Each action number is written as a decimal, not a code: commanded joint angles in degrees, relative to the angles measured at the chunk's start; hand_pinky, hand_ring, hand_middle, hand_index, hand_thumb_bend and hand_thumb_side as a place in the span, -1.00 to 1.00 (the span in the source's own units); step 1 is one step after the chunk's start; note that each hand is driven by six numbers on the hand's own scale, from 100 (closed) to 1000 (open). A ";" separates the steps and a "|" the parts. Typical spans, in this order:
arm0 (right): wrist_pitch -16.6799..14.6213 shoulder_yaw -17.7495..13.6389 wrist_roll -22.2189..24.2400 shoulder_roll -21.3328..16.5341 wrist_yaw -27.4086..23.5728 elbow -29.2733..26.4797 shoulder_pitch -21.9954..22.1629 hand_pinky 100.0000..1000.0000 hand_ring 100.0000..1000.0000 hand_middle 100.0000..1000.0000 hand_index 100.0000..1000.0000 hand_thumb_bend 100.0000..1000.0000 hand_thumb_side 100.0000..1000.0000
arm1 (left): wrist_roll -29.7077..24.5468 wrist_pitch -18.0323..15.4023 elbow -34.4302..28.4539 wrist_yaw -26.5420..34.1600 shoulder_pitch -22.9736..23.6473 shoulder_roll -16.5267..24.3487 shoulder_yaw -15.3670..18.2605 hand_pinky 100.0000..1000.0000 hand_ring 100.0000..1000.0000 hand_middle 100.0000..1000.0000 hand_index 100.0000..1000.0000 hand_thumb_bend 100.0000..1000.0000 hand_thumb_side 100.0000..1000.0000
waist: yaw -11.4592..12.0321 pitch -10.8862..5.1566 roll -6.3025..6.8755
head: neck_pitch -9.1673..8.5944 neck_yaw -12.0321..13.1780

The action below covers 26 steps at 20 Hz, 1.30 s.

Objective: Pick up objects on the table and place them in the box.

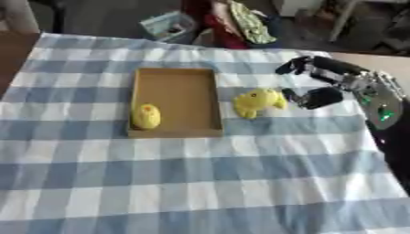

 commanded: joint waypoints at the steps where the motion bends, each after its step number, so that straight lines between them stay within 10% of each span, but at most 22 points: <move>1: -0.68 -1.05 -0.76 0.20 3.44 1.22 -1.77 0.64 0.74 0.61 0.79 -1.00 -0.23 | -0.49 0.39 -1.10 -0.42 -0.27 0.43 0.87 0.42 -0.14 -0.15 0.39 -1.00 0.36 | 0.21 -0.85 0.20 | -0.79 -0.53; 17: 0.88 -3.66 -12.45 4.85 21.46 5.54 -2.84 0.61 0.73 0.64 0.80 -0.88 -0.51 | -0.92 0.44 -1.17 -1.99 0.20 -1.02 0.92 0.42 -0.14 -0.15 0.39 -1.00 0.39 | 1.67 -0.42 0.26 | -1.45 -1.71; 26: 0.07 -4.54 -18.36 4.64 23.26 5.83 -2.85 0.51 0.54 -0.07 0.23 -1.00 -0.66 | -0.98 0.56 -0.92 -2.60 0.39 -1.39 0.99 0.43 -0.14 -0.15 0.39 -1.00 0.40 | 1.74 -0.40 0.18 | -1.55 -1.68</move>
